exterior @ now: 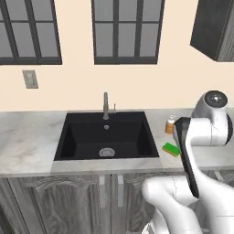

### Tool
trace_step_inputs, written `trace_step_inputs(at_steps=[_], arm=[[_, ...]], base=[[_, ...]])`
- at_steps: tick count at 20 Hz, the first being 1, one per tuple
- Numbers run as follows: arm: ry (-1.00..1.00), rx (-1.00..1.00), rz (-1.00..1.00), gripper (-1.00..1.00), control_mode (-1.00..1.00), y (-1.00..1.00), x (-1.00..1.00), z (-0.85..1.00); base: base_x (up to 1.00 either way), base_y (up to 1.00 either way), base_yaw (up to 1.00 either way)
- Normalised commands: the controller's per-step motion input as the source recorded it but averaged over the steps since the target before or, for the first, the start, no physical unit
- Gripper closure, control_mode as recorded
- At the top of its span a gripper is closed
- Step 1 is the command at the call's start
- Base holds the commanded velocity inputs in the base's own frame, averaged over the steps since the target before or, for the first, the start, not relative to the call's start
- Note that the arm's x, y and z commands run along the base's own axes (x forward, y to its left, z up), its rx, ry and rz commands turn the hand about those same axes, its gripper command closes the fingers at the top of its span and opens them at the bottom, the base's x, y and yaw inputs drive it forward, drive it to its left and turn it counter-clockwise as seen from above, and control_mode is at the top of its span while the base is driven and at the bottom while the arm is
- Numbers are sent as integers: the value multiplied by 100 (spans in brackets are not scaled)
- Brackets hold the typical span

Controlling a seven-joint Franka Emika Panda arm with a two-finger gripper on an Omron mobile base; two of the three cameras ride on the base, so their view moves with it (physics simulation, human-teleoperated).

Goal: Restock the sink supplies by placing the sponge and soap dispenser on the counter and next to the sink. Make sure the soap dispenser is upright.

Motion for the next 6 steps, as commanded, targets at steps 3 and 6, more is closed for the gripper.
trace_step_inputs(at_steps=[3, 6], arm=[[-7, 0, 0, -100, -100, 0, -56, 82], [-8, 0, 0, -100, -100, 0, -59, 67]], base=[[0, 0, 0], [0, 0, 0]])
